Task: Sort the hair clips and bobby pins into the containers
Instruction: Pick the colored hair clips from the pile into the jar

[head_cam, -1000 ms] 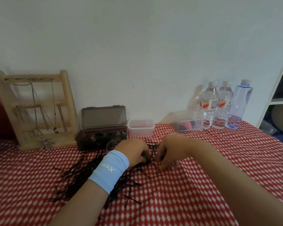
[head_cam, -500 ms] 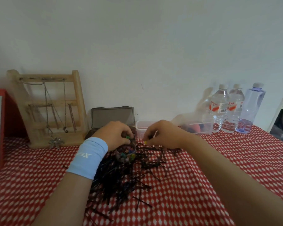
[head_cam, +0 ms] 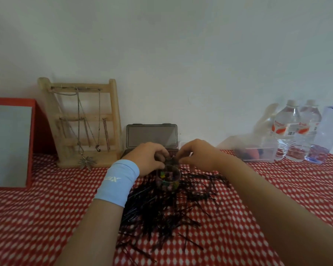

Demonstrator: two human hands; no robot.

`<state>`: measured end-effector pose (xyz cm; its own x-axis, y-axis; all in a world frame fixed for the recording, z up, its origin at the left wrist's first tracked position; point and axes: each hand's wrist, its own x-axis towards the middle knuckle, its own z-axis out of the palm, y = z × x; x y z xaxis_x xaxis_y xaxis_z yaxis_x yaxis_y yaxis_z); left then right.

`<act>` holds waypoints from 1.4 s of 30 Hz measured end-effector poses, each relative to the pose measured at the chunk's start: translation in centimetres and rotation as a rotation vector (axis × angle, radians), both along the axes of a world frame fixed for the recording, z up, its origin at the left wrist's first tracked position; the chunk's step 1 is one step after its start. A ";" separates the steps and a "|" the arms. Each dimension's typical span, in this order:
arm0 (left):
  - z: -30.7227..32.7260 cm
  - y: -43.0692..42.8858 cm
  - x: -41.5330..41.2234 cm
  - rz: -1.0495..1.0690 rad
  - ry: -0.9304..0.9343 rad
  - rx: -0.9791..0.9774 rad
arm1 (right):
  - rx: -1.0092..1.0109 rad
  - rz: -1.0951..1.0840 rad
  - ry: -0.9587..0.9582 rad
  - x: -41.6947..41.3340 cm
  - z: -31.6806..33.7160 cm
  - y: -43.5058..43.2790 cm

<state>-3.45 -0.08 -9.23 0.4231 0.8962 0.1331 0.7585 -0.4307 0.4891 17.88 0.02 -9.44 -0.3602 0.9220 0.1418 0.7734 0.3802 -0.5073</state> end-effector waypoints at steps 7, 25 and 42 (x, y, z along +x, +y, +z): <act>-0.3 -1.1 0.5 0.030 0.200 -0.135 | -0.132 -0.015 -0.099 0.3 -1.0 -0.8; -2.0 -3.9 -10.5 0.414 0.071 -0.080 | -0.059 0.204 -0.176 -10.4 -1.5 -1.2; -4.3 -4.2 -8.1 0.279 0.111 0.181 | 0.130 0.042 -0.147 -7.9 -5.1 -3.8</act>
<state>-11.51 -4.26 -13.54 0.1857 0.9456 0.2671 0.9036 -0.2712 0.3317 9.96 -3.76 -14.53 -0.4238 0.8829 0.2022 0.8173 0.4690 -0.3348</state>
